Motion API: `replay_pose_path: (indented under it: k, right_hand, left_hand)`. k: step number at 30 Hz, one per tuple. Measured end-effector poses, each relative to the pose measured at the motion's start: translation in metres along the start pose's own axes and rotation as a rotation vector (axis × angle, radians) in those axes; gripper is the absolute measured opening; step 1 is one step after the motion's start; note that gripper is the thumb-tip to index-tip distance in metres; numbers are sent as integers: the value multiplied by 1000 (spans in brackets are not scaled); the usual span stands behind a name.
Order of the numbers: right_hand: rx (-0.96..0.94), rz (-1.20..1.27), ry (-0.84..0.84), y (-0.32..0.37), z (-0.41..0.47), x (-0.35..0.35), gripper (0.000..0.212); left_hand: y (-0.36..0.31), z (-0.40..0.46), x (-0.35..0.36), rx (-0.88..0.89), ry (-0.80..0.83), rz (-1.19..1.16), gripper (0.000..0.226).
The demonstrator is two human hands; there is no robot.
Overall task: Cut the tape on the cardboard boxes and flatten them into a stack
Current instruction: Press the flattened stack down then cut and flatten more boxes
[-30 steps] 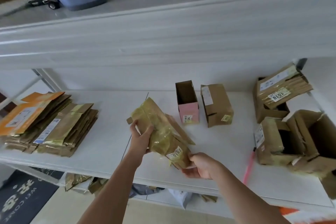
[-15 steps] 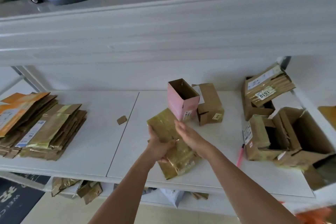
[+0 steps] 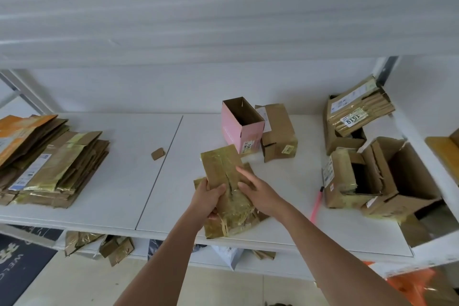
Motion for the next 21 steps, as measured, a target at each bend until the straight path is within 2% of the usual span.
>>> replay_pose_path:
  k: [1, 3, 6, 9, 11, 13, 17, 21]
  right_hand:
    - [11, -20, -27, -4, -2, -2, 49]
    - [75, -141, -195, -20, -9, -12, 47]
    - [342, -449, -489, -61, -28, -36, 34]
    - [658, -583, -536, -89, -53, -50, 28]
    - [778, -610, -499, -95, -64, -49, 33]
    - [791, -653, -439, -101, -66, -44, 40]
    - [685, -609, -403, -107, -53, -39, 34]
    - [554, -308, -402, -93, -36, -41, 35]
  left_hand:
    - [0, 1, -1, -4, -12, 14, 29]
    - [1, 4, -2, -11, -28, 38, 28]
    - [1, 7, -2, -7, -36, 53, 26]
    - [3, 8, -1, -1, -36, 47, 26]
    - [5, 7, -1, 6, -35, 32, 26]
    - [6, 7, 0, 11, -38, 20, 26]
    - [6, 4, 2, 11, -41, 17, 25]
    - [5, 2, 2, 11, -31, 10, 26]
Point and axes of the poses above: each hand's wrist, its own z-axis towards the middle knuckle, its own x-axis out of the palm, y = z × x, the point moved 3 cm from there along z, towards the middle knuckle, and after that the axes turned 14 degrees about -z, right-handed, at the moved point
